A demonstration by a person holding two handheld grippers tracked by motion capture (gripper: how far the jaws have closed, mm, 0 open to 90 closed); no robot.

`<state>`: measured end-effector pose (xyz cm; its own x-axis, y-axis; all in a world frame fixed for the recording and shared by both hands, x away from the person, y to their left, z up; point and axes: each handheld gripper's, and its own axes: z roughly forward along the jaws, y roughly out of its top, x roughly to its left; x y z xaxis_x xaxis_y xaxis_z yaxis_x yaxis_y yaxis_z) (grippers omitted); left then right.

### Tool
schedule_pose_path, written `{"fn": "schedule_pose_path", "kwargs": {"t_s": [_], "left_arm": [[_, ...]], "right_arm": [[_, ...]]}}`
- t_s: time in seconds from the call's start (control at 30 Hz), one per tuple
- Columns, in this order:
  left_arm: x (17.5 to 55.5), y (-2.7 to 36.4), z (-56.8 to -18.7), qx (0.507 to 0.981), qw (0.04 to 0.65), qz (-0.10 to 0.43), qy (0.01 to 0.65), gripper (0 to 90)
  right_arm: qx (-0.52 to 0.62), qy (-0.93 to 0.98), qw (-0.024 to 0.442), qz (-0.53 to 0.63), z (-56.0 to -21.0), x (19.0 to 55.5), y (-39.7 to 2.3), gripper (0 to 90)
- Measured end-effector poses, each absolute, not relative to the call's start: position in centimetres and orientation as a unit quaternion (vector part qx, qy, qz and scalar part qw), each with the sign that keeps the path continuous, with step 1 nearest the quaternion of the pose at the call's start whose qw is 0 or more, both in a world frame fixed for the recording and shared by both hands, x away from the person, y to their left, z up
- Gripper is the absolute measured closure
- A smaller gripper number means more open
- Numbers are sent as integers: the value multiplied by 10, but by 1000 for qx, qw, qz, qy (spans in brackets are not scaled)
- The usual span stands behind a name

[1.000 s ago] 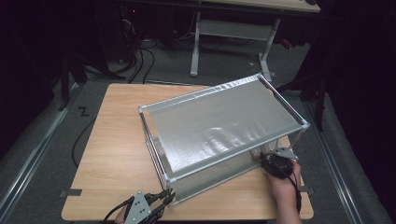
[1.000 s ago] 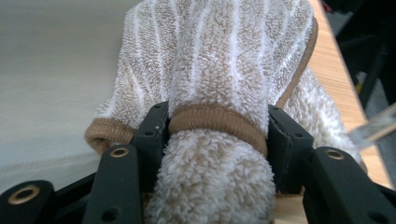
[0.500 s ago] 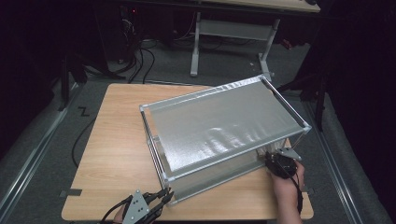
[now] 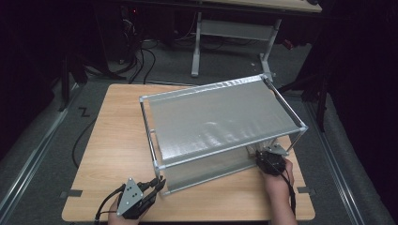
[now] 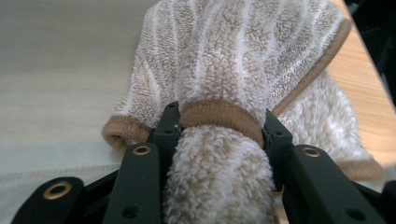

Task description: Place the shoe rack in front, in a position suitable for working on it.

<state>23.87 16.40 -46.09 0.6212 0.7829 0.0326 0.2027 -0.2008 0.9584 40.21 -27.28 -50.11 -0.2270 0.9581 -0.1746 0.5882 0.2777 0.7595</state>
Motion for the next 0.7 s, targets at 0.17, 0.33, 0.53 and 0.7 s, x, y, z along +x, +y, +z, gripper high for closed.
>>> {"fn": "schedule_pose_path", "kwargs": {"t_s": [0.17, 0.33, 0.53, 0.7], "left_arm": [[247, 166, -460, 724, 527, 276, 349, 799], [243, 166, -465, 712, 540, 286, 345, 798], [241, 168, -466, 714, 545, 283, 336, 798], [238, 172, -466, 715, 547, 280, 333, 797]], "right_arm": [[514, 741, 322, 289, -501, 402, -260, 625], [510, 736, 328, 301, -485, 388, -262, 638], [529, 744, 295, 283, -484, 372, -277, 637], [527, 750, 297, 267, -484, 369, -269, 638]]}}
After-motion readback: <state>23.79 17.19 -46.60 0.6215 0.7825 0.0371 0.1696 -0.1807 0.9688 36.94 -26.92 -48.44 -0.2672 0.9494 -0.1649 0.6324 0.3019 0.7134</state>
